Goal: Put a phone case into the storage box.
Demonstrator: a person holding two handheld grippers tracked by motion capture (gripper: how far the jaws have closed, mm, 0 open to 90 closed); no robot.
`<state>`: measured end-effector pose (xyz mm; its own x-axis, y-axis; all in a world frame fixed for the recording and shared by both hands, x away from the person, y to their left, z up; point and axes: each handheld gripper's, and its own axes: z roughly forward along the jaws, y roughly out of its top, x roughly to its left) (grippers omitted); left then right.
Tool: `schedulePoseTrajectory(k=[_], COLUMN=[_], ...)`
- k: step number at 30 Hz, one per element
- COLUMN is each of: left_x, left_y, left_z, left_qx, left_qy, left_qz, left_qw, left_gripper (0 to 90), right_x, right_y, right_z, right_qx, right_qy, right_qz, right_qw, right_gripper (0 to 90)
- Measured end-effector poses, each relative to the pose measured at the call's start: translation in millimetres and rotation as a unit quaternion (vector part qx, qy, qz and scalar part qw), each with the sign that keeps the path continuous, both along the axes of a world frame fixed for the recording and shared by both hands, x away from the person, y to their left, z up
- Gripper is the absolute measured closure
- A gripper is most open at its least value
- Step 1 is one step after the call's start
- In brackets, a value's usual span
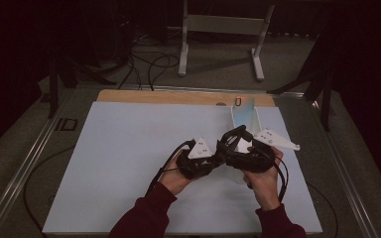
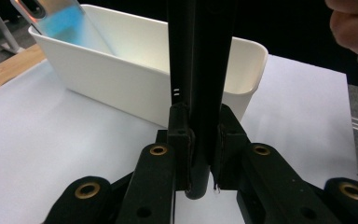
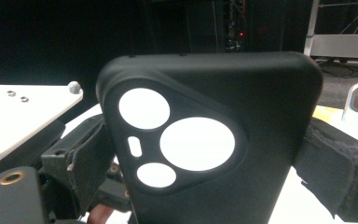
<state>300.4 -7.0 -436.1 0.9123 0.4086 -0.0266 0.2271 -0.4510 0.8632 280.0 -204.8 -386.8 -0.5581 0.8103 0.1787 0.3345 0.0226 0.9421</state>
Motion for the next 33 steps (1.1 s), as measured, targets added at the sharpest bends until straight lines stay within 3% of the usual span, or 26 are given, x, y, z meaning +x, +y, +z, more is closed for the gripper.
schedulePoseTrajectory(k=[11, 17, 23, 33], left_x=[0.5, 0.7, 2.6, 4.4], left_y=[-0.9, 2.6, 9.6, 30.2], left_z=[0.5, 2.9, 4.7, 7.0], left_qx=[-0.003, -0.010, -0.012, -0.015], left_qy=[0.001, 0.000, 0.004, -0.008], left_qz=[0.001, 0.004, 0.010, 0.059], left_qw=[1.0000, 0.9999, 0.9999, 0.9981], left_gripper=[80.0, 73.7, 58.8, 26.5], right_x=[-2.1, -0.7, 1.6, 10.0], right_y=[-0.9, 0.0, -0.7, -4.5], right_z=[1.0, 0.6, 2.3, 9.0], right_qx=[-0.006, -0.011, -0.013, -0.018], right_qy=[-0.002, -0.001, -0.001, -0.011], right_qz=[-0.019, -0.024, -0.026, -0.038], right_qw=[0.9998, 0.9997, 0.9996, 0.9991], right_gripper=[13.3, 14.0, 14.0, 14.1])
